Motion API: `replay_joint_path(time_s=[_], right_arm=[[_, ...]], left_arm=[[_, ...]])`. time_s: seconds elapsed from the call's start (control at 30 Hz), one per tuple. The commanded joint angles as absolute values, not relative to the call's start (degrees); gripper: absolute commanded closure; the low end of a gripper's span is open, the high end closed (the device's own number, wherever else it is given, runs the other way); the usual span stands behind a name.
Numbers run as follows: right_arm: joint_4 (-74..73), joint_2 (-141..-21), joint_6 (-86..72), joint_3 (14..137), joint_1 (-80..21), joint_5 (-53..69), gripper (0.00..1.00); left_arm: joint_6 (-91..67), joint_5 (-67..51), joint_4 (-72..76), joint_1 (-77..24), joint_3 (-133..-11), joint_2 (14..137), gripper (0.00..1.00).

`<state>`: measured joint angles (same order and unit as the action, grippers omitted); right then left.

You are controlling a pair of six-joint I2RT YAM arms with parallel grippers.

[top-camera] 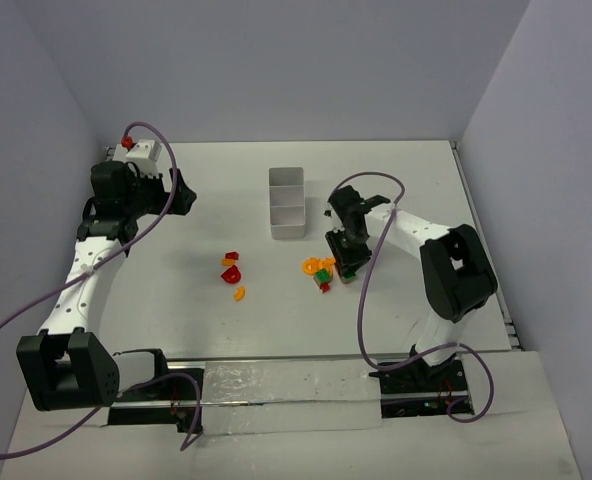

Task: Sort the legos into containers by color

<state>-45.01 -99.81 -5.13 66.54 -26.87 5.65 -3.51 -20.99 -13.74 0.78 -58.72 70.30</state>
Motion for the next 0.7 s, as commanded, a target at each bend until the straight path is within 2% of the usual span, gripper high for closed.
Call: replay_joint_path(time_s=[0.0, 0.03, 0.07, 0.1, 0.23, 0.33, 0.67], right_arm=[[-44.12, -97.07, -3.79, 67.94, -27.16, 6.49, 0.88], [-44.12, -96.1, -3.44, 67.94, -27.07, 6.84, 0.98], [-44.12, -94.05, -1.91, 68.02, -26.82, 8.45, 1.0], [-44.12, -92.87, -1.85, 68.19, -26.64, 9.7, 1.0], [-44.11, -86.63, 3.2, 70.9, -24.72, 19.13, 1.0], [-44.06, -83.03, 6.25, 73.64, -24.26, 27.22, 1.0], [-37.1, -78.7, 4.61, 77.43, -24.61, 39.63, 1.0]], left_arm=[[-2.38, -23.42, -13.71, 0.53, -58.98, 69.96, 0.01], [-2.37, -24.48, -13.88, 0.53, -58.97, 69.88, 0.01], [-2.37, -27.55, -13.97, 0.44, -58.89, 69.54, 0.01], [-2.37, -27.68, -14.23, 0.44, -58.89, 69.52, 0.02], [-2.68, -46.73, -14.4, 0.49, -58.99, 68.1, 0.05], [-4.03, -55.96, -12.34, -1.56, -58.73, 67.06, 0.07], [-7.94, -62.68, -9.62, -9.36, -58.29, 66.53, 0.1]])
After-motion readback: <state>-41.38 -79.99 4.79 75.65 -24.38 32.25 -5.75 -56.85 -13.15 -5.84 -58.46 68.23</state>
